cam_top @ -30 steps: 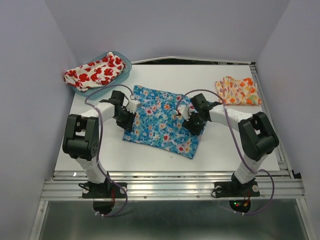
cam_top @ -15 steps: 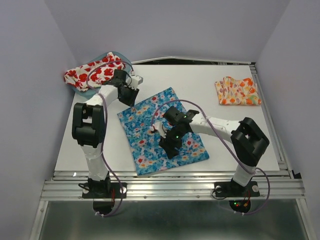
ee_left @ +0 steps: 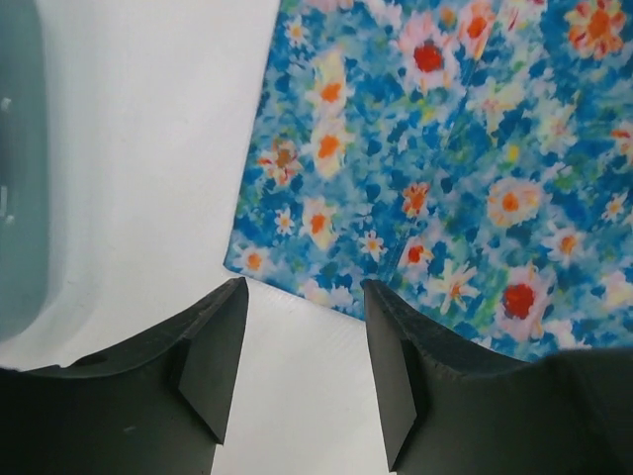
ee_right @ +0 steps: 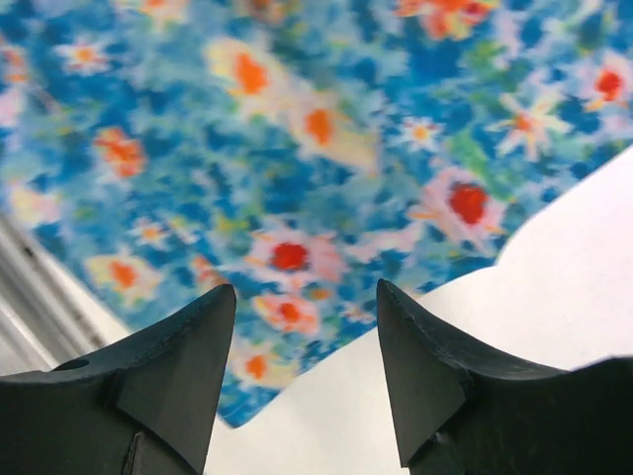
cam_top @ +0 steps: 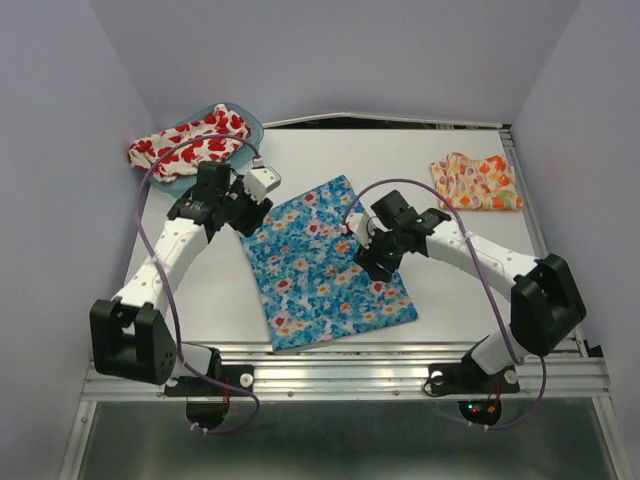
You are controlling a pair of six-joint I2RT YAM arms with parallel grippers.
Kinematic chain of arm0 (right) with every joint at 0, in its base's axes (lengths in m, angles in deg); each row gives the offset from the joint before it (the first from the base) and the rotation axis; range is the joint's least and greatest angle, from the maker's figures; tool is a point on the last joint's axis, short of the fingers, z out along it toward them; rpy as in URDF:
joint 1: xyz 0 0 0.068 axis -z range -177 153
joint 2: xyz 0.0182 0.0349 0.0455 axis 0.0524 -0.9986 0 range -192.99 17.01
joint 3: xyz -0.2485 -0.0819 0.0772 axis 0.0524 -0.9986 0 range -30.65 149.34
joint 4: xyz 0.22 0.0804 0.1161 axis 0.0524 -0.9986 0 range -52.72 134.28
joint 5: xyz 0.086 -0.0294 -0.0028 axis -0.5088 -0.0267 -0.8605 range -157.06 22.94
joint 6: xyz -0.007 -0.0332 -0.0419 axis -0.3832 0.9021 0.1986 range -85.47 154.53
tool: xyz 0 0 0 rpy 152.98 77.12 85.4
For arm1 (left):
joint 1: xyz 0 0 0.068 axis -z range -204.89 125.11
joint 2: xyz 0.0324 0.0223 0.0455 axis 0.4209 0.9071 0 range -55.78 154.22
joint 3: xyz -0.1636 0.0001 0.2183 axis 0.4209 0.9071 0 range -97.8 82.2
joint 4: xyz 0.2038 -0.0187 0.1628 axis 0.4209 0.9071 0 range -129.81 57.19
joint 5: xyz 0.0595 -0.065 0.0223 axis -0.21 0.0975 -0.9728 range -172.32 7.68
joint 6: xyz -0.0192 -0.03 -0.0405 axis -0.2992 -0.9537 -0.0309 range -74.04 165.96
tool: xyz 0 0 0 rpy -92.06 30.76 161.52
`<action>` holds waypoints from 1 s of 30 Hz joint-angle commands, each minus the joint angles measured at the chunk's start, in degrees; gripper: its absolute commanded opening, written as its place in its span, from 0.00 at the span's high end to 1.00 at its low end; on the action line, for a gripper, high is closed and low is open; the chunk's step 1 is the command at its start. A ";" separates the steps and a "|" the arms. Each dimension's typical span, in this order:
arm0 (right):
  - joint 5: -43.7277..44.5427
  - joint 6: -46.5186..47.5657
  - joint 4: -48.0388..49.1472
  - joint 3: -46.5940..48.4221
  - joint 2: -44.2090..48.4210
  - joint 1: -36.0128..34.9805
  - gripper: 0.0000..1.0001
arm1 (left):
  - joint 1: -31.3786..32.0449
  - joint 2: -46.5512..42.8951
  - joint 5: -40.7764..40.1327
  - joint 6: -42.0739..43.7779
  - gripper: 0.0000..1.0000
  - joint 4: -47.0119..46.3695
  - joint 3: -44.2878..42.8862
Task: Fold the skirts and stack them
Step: Flatten the skirt out
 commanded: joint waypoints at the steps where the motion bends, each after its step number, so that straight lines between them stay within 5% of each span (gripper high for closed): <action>1: 3.66 3.84 6.65 6.50 -5.37 2.58 0.36 | -0.15 7.25 2.26 0.57 0.39 2.66 -0.20; 6: 3.83 6.57 7.88 13.63 -17.68 2.58 0.39 | -0.06 15.78 1.66 -2.86 0.43 1.79 -5.12; 12: 5.60 9.56 8.76 9.25 -23.84 2.58 0.44 | -1.90 23.34 -0.72 -4.88 0.43 -0.15 -11.80; 18: -1.51 11.84 0.16 0.29 -23.32 2.06 0.51 | -1.90 28.18 0.16 -2.95 0.45 2.40 -18.49; 23: -8.19 12.64 -5.46 -5.35 -15.70 -5.40 0.55 | -2.17 30.81 3.31 -1.02 0.45 5.29 -23.76; 30: -6.27 10.97 -7.32 5.00 -10.84 -3.76 0.44 | -2.61 34.59 8.51 5.13 0.46 12.85 -28.77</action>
